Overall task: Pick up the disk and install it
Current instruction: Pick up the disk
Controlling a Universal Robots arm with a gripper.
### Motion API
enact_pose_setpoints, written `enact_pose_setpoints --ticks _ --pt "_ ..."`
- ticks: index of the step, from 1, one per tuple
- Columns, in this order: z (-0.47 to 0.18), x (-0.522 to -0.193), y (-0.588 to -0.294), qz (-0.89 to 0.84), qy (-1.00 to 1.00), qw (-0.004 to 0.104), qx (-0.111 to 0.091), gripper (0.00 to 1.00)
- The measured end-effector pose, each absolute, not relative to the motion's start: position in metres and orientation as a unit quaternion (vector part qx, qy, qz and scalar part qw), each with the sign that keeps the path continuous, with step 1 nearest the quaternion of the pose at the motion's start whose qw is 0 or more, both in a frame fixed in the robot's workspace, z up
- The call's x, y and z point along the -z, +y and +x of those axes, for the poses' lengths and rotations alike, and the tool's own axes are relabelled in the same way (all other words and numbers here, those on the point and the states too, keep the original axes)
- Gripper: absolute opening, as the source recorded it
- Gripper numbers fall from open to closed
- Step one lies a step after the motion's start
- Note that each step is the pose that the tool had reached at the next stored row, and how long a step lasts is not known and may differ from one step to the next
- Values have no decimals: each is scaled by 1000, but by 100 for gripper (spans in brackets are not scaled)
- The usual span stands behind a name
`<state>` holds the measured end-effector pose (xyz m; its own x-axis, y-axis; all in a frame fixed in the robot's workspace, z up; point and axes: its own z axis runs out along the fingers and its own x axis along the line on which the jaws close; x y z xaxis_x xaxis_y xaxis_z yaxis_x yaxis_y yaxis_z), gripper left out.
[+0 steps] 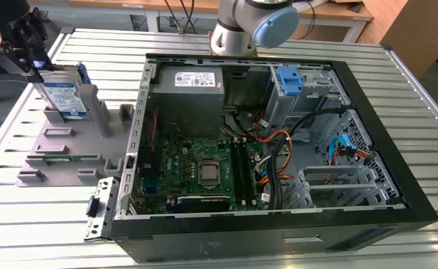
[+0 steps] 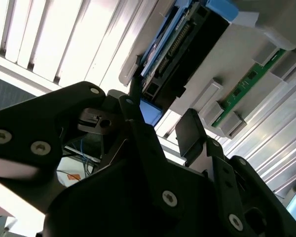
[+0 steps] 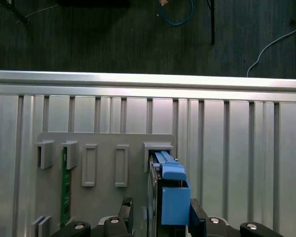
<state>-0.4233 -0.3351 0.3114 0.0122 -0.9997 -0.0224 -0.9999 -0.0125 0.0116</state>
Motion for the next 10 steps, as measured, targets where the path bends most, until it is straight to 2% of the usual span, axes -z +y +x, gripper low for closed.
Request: enact_pose_setpoints --ticks 10 --pt "-431 -309 -333 -711 703 8 -8 55"
